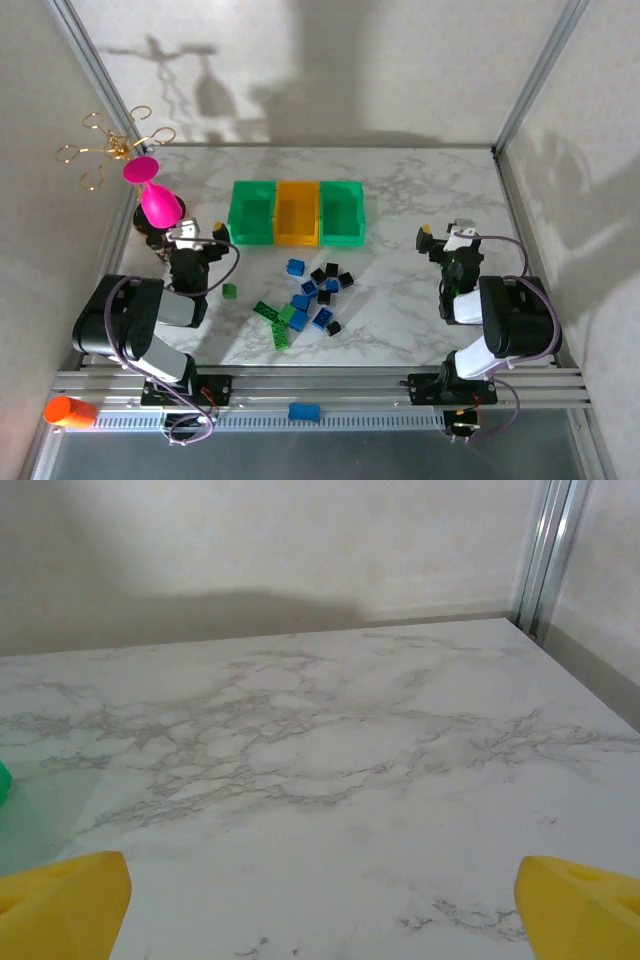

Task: Sort the legos into containers by color
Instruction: Pick up the lego from the center of the table.

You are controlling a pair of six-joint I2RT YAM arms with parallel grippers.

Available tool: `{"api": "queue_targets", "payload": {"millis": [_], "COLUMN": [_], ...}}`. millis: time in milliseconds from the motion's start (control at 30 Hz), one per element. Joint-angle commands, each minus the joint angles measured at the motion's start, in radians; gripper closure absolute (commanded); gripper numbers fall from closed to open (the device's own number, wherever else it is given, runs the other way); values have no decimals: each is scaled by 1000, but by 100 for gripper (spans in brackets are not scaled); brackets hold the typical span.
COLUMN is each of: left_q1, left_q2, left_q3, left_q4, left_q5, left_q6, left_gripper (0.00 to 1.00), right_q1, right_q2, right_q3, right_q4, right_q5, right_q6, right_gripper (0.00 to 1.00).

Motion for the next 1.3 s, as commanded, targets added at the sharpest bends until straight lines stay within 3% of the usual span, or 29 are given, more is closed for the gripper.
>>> {"api": "queue_targets", "payload": {"millis": [0,967,1067,1267], "left_q1": [8,9,5,-7], "left_q2": [-8,-8,-31,-127], "left_q3": [14,13,21,98], "left_q4": [-2,0,-21,-259], "left_q5": [21,21,14,37], "left_q6": [15,15,16,27], "left_gripper": [1,1,1,1], "right_q1": [-6,-6,-5,-5], "right_q2": [6,3,-48,-181], "right_q3": [-4,-7,5,80], "right_q4": [37,44,-22,-258], "right_q5": [-6,-5,-4,37], "right_q6": [-11,-11,-10,32], "right_gripper": [1,1,1,1]}}
